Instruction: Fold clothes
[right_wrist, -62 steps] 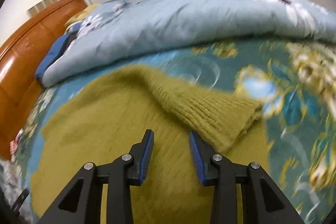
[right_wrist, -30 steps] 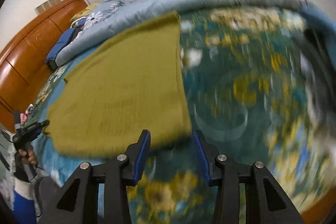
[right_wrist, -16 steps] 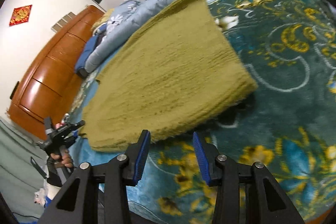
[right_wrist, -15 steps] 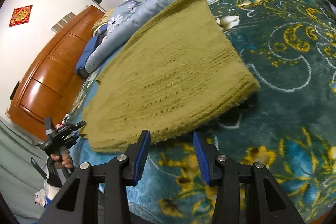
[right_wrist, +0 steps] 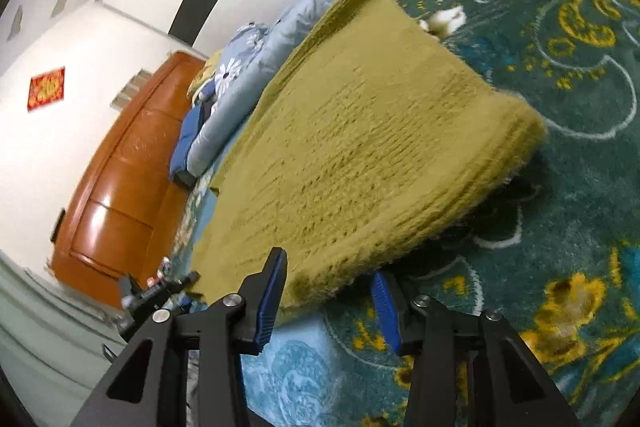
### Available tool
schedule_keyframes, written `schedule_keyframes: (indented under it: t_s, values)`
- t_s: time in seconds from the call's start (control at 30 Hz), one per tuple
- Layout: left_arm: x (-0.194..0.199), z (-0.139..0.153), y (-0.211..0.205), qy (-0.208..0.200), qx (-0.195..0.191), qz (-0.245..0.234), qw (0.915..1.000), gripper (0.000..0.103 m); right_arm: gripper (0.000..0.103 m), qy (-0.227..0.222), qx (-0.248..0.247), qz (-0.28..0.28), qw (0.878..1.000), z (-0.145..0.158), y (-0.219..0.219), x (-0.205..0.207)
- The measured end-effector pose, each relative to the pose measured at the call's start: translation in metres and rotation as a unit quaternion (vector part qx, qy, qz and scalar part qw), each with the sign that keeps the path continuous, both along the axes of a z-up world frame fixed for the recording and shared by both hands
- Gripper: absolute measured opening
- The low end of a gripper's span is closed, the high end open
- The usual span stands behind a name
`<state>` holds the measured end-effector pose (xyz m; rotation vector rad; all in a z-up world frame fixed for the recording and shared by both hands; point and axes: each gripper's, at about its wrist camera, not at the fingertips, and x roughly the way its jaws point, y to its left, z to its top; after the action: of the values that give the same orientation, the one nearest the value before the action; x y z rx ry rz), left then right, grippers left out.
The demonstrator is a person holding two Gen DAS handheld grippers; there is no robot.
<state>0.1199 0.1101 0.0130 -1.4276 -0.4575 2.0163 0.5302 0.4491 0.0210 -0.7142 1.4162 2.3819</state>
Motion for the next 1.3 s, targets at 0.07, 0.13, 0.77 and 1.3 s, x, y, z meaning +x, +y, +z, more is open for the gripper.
schedule_keyframes:
  t_s: [0.07, 0.13, 0.77, 1.3]
  values:
    - [-0.001, -0.001, -0.001, -0.003, -0.001, 0.001, 1.0000, 0.013, 0.024, 0.002, -0.004, -0.009, 1.000, -0.001, 0.003, 0.002]
    - [-0.003, 0.000, -0.003, -0.006, 0.007, 0.002, 1.0000, 0.012, 0.016, 0.002, -0.004, -0.012, 1.000, 0.000, 0.007, 0.002]
    - [-0.089, 0.104, 0.090, 0.067, 0.063, -0.043, 0.9948, 0.011, 0.012, 0.055, 0.087, -0.027, 0.994, 0.098, 0.108, -0.083]
    - [-0.200, 0.057, 0.199, 0.053, -0.031, -0.032, 0.9976, 0.012, 0.012, -0.060, 0.081, -0.035, 0.994, 0.083, 0.235, -0.258]
